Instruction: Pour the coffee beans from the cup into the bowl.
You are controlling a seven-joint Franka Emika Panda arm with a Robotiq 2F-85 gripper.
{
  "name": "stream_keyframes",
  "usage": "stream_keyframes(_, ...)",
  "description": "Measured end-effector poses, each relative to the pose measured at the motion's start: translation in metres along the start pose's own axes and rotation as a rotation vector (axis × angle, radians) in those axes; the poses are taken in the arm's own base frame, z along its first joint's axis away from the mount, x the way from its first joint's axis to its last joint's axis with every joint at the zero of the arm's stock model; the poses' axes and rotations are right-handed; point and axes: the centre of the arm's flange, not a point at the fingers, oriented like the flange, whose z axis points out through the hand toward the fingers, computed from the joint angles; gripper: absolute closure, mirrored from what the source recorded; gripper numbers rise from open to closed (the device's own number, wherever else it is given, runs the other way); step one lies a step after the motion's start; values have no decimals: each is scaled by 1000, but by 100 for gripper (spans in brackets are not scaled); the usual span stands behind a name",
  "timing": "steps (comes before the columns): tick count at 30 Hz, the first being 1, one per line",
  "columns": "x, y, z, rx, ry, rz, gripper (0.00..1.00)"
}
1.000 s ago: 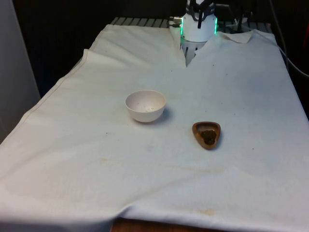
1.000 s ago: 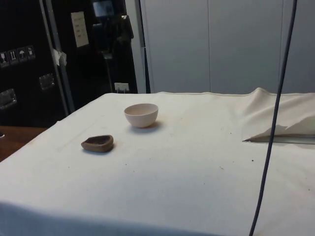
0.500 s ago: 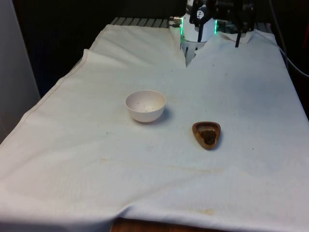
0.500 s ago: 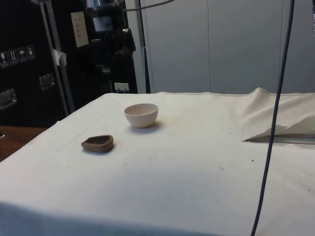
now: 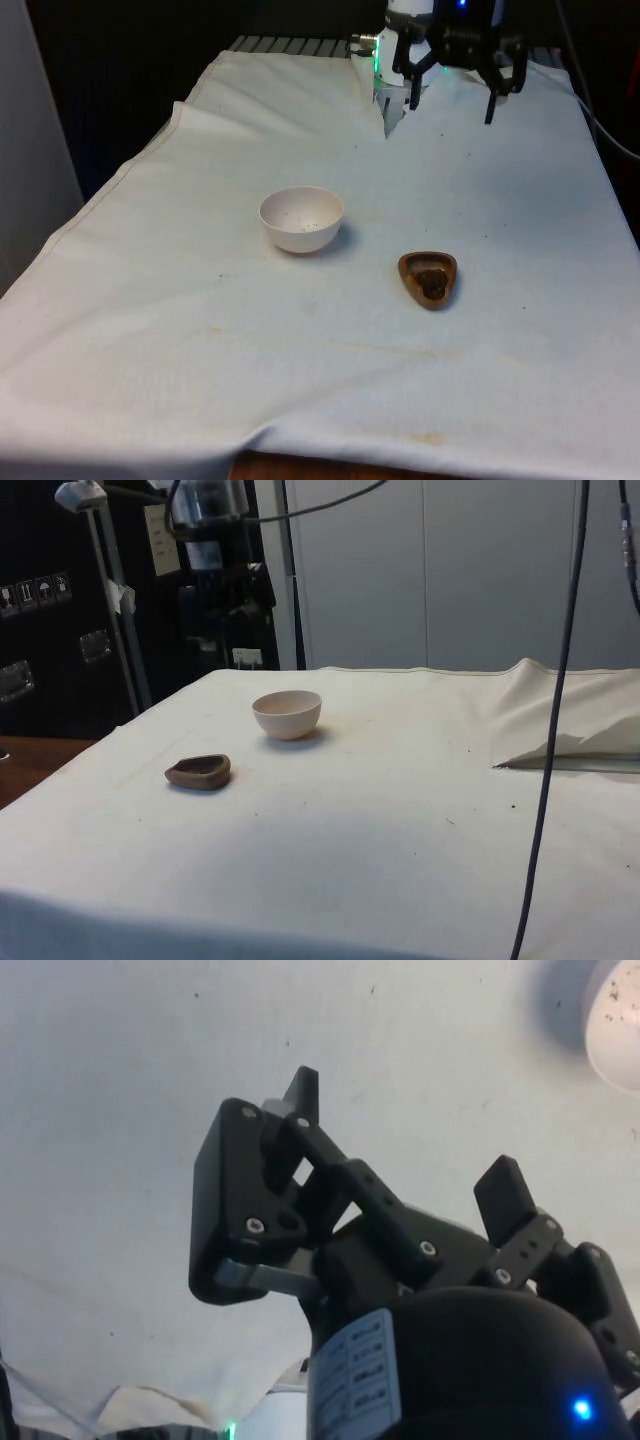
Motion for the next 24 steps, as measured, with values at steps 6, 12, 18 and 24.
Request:
stream_keyframes(6,4,-1,15,8,9,37,0)
stream_keyframes(12,7,-3,24,15,23,75,0)
stream_keyframes(18,9,-4,34,17,44,111,0)
stream_keyframes(24,11,-6,42,24,53,142,0)
